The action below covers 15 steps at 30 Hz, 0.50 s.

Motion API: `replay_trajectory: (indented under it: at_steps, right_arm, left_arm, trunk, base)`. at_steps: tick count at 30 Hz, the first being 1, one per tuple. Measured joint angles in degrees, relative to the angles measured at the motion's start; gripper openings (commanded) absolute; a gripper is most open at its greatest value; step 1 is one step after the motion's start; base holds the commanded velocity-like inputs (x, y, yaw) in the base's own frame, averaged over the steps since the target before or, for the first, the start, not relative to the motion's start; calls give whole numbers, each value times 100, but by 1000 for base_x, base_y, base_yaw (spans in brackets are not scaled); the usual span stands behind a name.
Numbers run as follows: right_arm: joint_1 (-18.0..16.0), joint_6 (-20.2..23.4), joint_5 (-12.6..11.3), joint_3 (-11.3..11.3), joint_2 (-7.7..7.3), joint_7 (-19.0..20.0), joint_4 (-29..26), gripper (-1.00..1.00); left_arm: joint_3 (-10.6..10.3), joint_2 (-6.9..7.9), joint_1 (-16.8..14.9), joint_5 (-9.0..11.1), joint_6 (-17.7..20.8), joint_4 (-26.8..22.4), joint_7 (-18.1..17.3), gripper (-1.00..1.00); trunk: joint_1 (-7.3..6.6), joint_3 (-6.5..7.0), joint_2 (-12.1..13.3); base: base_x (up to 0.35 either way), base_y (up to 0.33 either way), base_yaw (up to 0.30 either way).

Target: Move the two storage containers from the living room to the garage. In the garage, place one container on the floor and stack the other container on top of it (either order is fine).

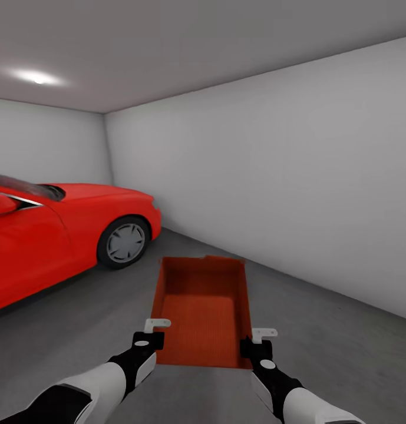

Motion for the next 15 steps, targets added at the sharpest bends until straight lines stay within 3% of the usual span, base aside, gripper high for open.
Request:
replay_trajectory:
  at_steps: [5, 15]
  right_arm:
    - [-1, -2, -1, -1, -1, 4, 1, -100]
    - [-1, -1, 0, 0, 1, 1, 2, -100]
  left_arm:
    - [-1, -1, 0, -1, -1, -1, 3, -100]
    - [-1, 1, 1, 0, -1, -1, 1, -100]
  trunk:
    - [0, 0, 0]
    - [0, 0, 0]
  base:
    - [321, 142, -133]
    - [322, 142, -9]
